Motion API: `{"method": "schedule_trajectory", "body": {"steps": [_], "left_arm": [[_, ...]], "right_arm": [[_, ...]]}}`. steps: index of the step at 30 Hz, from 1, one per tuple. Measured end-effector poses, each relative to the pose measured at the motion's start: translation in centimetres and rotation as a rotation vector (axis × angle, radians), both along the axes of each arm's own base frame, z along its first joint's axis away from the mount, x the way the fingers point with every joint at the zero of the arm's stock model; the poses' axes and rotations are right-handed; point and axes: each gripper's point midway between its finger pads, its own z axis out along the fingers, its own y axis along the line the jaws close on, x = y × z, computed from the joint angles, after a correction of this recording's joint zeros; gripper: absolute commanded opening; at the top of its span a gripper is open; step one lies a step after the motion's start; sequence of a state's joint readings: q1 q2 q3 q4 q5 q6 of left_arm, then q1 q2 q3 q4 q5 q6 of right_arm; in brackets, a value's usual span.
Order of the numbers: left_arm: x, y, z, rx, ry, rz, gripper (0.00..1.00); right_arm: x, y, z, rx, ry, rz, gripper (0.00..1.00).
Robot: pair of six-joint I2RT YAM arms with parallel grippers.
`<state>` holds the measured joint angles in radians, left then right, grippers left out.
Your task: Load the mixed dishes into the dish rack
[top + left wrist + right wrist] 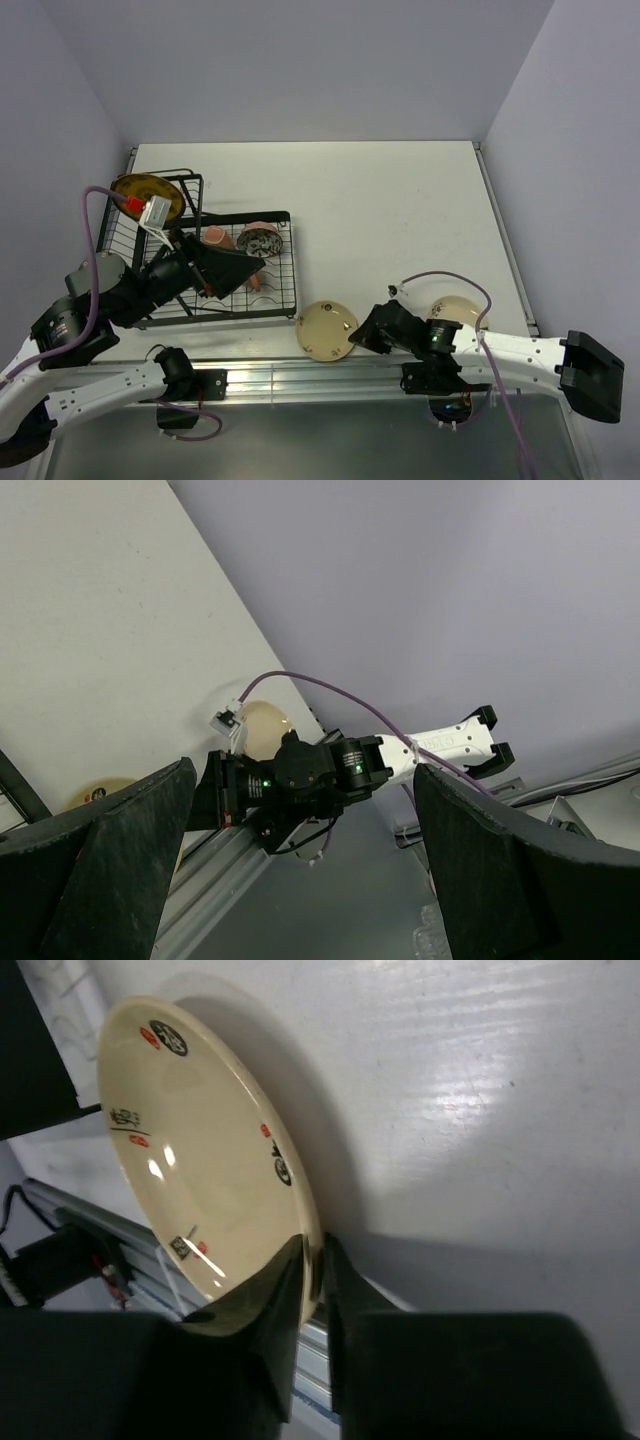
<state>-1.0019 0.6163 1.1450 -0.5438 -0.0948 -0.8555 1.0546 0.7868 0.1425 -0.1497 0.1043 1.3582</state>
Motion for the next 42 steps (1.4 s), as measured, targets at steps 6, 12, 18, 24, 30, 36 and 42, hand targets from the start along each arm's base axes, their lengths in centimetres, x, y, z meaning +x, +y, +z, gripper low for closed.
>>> {"method": "schedule_trajectory", "body": {"steps": [6,12,18,24,30,36,42], "left_arm": [[-0.2,0.5,0.3,-0.011,-0.007,0.007,0.97],[-0.1,0.5,0.3,-0.009,-0.011,0.008,0.97],[0.6,0.3,1.9,0.0,-0.074,0.031,0.97],[0.7,3.5,7.5,-0.173,-0.252,0.135,0.98],[-2.0,9.4,13.8,-0.408,-0.483,0.219,0.99],[-2.4,11.2,14.8,-0.475,-0.559,0.272,0.99],[-0.3,13.2,13.5,-0.442,-0.507,0.431,0.99]], "right_arm": [[-0.3,-0.2,0.5,-0.035,-0.019,-0.049,0.0],[0.2,-2.2,3.7,-0.17,-0.105,-0.092,0.0],[4.0,-1.8,14.3,-0.256,-0.367,-0.089,0.0],[7.8,0.2,22.6,-0.408,-0.619,-0.049,0.0],[10.7,2.8,28.4,-0.534,-0.913,0.08,0.0],[13.1,8.0,35.1,-0.548,-1.205,0.178,0.0],[14.9,14.8,40.9,-0.536,-1.446,0.249,0.0]]}}
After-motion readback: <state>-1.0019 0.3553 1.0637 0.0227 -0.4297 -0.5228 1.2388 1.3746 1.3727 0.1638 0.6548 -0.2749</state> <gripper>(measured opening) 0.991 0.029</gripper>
